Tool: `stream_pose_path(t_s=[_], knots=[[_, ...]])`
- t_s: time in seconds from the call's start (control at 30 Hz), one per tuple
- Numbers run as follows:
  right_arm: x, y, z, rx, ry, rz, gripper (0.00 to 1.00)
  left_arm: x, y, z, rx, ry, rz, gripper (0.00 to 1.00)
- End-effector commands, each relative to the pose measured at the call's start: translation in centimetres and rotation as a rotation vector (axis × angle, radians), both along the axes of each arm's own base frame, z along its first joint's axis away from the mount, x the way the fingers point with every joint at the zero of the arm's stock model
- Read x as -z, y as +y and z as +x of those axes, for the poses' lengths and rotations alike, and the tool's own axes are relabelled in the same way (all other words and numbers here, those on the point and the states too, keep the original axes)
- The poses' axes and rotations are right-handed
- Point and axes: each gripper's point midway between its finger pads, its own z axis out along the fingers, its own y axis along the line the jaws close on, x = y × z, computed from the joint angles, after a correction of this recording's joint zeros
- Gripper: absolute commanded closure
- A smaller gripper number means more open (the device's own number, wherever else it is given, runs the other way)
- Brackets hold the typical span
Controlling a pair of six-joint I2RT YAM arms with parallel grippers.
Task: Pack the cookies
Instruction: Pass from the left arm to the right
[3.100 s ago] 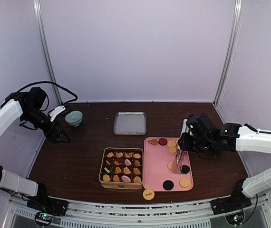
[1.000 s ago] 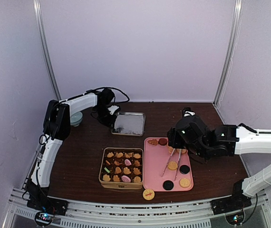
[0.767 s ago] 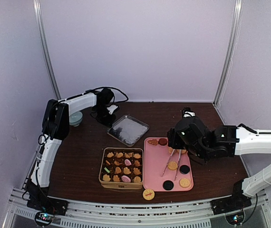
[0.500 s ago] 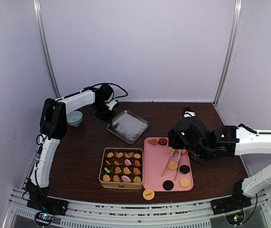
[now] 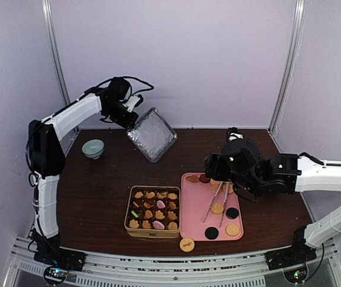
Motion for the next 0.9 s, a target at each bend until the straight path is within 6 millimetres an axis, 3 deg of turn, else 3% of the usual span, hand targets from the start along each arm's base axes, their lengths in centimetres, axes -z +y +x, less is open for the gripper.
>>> stream_pose_path(t_s=[0.0, 0.07, 0.17, 0.37, 0.6, 0.73, 0.87], knots=[[-3.4, 3.0, 1.3, -0.105, -0.044, 0.237, 0.16, -11.6, 0.6, -2.2, 0.049, -0.214, -0.105, 1.0], [-4.7, 4.3, 1.4, -0.161, -0.078, 0.34, 0.13, -13.9, 0.4, -4.2, 0.091, -0.219, -0.157, 1.0], [-7.2, 6.2, 1.4, -0.242, -0.142, 0.472, 0.12, -15.6, -0.2, -7.1, 0.15, -0.185, -0.234, 1.0], [-10.9, 8.7, 0.9, -0.364, -0.243, 0.622, 0.06, -15.1, -1.1, -11.7, 0.231, -0.041, -0.34, 1.0], [-11.4, 11.0, 1.3, -0.405, -0.233, 0.661, 0.07, -14.9, -1.6, -15.0, 0.297, 0.032, -0.41, 1.0], [-10.3, 12.1, 1.8, -0.4, -0.197, 0.648, 0.1, -15.4, -1.5, -16.3, 0.321, 0.034, -0.428, 1.0], [-9.2, 12.0, 2.0, -0.368, -0.164, 0.635, 0.14, -15.6, -0.9, -16.8, 0.325, 0.012, -0.406, 1.0]])
